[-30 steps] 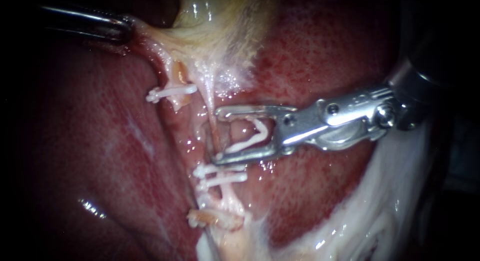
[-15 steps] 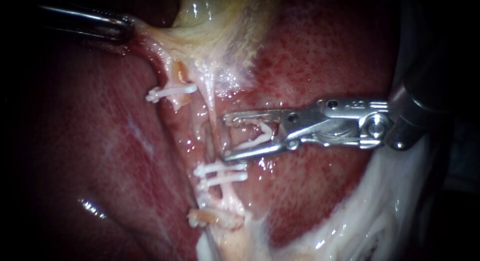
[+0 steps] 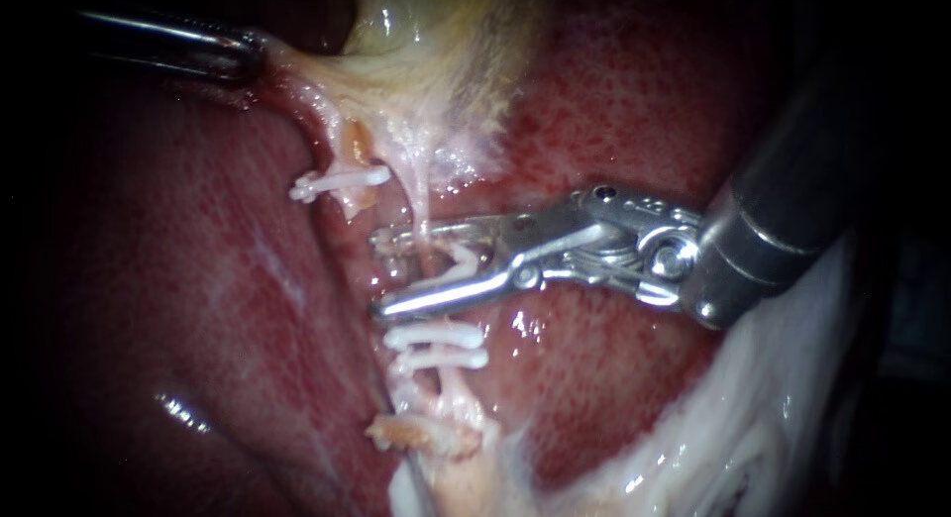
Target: Clipping third clip right tube
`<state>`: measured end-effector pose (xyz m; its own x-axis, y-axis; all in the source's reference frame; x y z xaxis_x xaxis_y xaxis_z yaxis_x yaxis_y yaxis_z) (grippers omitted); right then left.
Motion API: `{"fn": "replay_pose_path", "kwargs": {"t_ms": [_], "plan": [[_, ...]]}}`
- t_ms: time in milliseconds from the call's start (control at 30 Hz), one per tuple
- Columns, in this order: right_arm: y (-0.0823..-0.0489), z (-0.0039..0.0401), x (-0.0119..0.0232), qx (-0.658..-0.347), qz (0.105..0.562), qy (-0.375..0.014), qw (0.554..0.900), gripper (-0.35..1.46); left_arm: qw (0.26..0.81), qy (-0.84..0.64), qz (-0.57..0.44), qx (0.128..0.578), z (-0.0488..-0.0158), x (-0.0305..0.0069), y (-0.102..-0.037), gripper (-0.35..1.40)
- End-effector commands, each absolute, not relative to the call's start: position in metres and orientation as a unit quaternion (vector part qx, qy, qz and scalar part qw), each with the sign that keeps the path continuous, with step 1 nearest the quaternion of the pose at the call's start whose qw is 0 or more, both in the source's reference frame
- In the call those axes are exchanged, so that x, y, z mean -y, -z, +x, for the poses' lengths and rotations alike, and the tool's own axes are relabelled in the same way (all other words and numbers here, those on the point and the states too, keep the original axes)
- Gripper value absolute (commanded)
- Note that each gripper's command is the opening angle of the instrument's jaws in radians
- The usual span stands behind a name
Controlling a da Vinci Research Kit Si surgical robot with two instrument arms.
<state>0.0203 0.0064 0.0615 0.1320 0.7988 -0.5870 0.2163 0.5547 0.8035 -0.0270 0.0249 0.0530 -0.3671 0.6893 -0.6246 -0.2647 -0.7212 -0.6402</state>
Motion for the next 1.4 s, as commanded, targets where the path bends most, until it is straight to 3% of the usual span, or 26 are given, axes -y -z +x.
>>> {"fn": "replay_pose_path", "kwargs": {"t_ms": [33, 200, 600, 867, 933, 1400], "plan": [[-0.0610, 0.0202, -0.0066, -0.619, 0.414, -0.234, 0.625, 0.49, 0.300, -0.796, -0.476, 0.223, -0.0270, -0.0249, -0.0531, -0.35], [-0.0594, 0.0200, -0.0072, -0.627, 0.425, -0.240, 0.607, 0.49, 0.300, -0.796, -0.476, 0.223, -0.0270, -0.0249, -0.0531, -0.35], [-0.0598, 0.0199, -0.0071, -0.613, 0.455, -0.246, 0.597, 0.33, 0.300, -0.796, -0.476, 0.223, -0.0270, -0.0249, -0.0531, -0.35], [-0.0597, 0.0196, -0.0070, -0.604, 0.477, -0.247, 0.589, -0.12, 0.300, -0.796, -0.476, 0.223, -0.0270, -0.0250, -0.0531, -0.35], [-0.0597, 0.0195, -0.0070, -0.601, 0.482, -0.249, 0.587, -0.35, 0.300, -0.796, -0.476, 0.223, -0.0270, -0.0250, -0.0531, -0.35], [-0.0598, 0.0195, -0.0068, -0.588, 0.488, -0.254, 0.592, -0.35, 0.300, -0.796, -0.476, 0.222, -0.0270, -0.0250, -0.0531, -0.35]]}}
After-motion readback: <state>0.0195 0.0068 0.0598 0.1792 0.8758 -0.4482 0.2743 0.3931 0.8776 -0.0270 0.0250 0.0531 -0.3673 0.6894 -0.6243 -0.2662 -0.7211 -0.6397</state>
